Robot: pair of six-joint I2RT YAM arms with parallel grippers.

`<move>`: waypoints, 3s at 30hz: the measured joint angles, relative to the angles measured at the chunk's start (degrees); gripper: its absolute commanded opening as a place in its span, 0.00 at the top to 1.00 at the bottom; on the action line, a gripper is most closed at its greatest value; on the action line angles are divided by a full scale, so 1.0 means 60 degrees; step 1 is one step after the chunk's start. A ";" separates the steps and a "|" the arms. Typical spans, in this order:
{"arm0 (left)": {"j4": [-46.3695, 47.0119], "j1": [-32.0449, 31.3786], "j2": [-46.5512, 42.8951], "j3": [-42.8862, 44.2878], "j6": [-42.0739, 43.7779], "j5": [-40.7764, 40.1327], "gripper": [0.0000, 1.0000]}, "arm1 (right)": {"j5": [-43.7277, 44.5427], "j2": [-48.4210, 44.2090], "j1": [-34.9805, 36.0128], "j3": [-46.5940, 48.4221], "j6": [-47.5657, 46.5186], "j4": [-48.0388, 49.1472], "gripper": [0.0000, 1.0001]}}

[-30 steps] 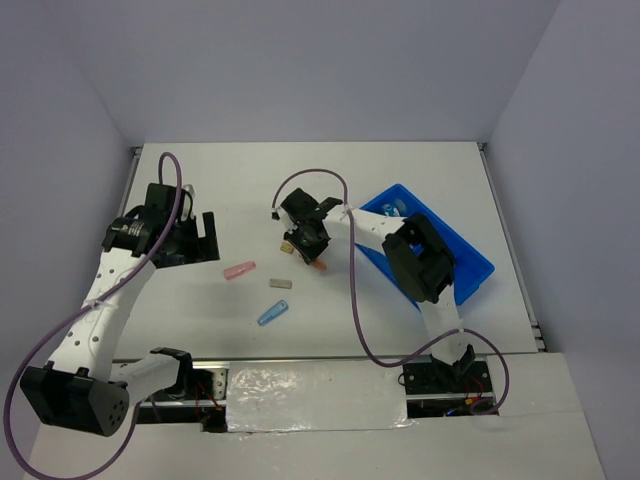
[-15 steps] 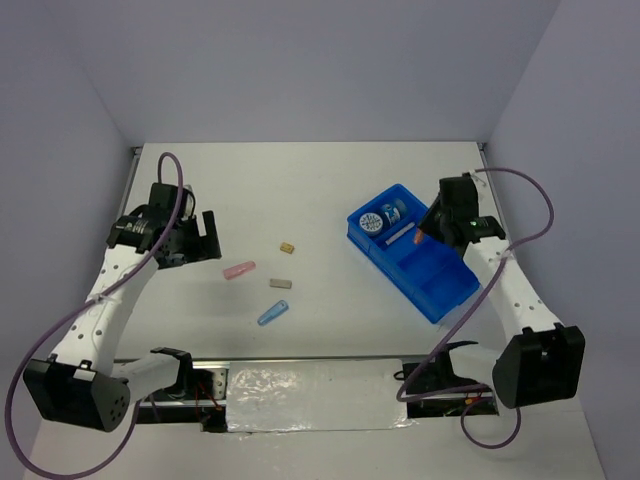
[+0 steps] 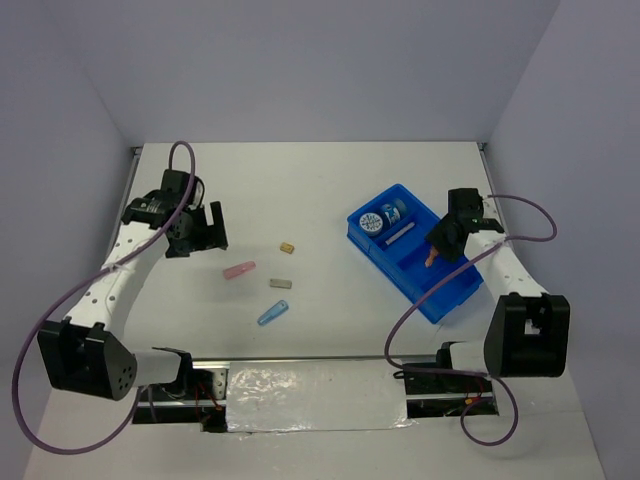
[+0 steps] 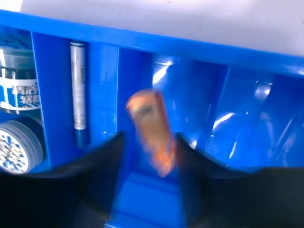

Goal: Sort the stationery into containers
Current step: Place the stationery in the storage box, then pick up the stationery from the center of the board.

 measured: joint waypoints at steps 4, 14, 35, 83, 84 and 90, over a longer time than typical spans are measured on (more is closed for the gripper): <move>0.0197 0.0000 0.0546 0.0255 0.0000 0.0106 0.01 | -0.0007 0.0062 -0.0007 -0.0011 0.0036 -0.0066 0.31; 0.0306 0.0000 0.1934 0.0080 -0.1647 -0.0131 0.01 | -0.1078 -0.1133 0.0251 0.1031 -0.1071 -0.0645 0.30; 0.2543 -0.0430 0.3774 0.0667 0.0732 0.0477 0.01 | -0.4003 -0.3967 0.1344 0.0969 -0.4481 -0.2157 0.29; 0.4594 -0.2160 0.0168 -0.2127 0.0736 0.2550 1.00 | -0.6655 -0.2758 0.3384 0.0725 -0.1231 -0.0022 0.27; 0.4903 -0.2350 -0.0233 -0.2124 0.0736 0.2940 1.00 | -0.6510 -0.2710 0.3690 0.0725 -0.0678 0.0259 0.27; 0.5927 -0.3468 -0.0776 -0.2073 0.0714 0.4503 1.00 | -0.5242 -0.1872 0.5031 0.1647 0.1264 0.1104 0.30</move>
